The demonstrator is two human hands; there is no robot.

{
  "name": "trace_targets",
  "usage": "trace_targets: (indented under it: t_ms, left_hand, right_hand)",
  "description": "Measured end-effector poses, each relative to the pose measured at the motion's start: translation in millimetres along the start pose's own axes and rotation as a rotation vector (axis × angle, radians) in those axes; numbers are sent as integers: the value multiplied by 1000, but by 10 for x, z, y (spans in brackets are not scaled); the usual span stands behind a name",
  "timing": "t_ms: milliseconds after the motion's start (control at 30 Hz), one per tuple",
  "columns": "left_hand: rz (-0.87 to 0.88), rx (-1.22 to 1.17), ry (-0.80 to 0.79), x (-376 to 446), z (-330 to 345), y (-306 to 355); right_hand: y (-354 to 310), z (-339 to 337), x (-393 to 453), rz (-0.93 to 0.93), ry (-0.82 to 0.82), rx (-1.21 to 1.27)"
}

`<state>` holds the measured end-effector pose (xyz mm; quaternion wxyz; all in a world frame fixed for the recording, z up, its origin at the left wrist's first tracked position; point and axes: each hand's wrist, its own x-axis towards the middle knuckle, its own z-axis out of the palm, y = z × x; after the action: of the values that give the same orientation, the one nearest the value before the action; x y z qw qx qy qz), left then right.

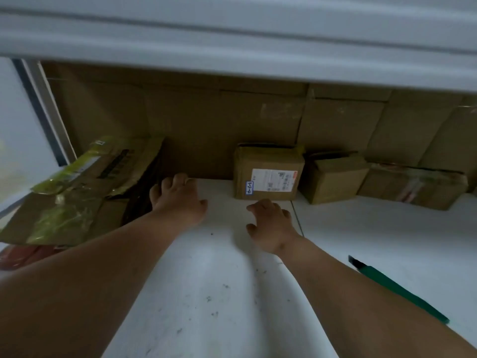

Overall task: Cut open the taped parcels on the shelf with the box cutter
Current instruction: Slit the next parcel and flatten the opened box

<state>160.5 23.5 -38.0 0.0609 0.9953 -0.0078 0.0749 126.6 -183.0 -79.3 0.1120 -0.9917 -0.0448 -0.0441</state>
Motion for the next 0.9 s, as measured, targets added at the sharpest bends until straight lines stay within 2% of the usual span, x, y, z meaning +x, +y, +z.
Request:
trace_targets:
  t_ms: [200, 400, 633, 900]
  left_hand:
    - [-17, -46, -46, -61, 111, 665]
    - [-39, -30, -115, 0, 162, 971]
    - [-50, -45, -184, 205, 232, 1052]
    - [-99, -232, -219, 465, 241, 1127]
  right_hand:
    - [745, -270, -26, 83, -32, 139]
    - [1069, -411, 96, 60, 9, 374]
    - [1198, -457, 325, 143, -2, 363]
    - [1185, -509, 532, 110, 60, 328]
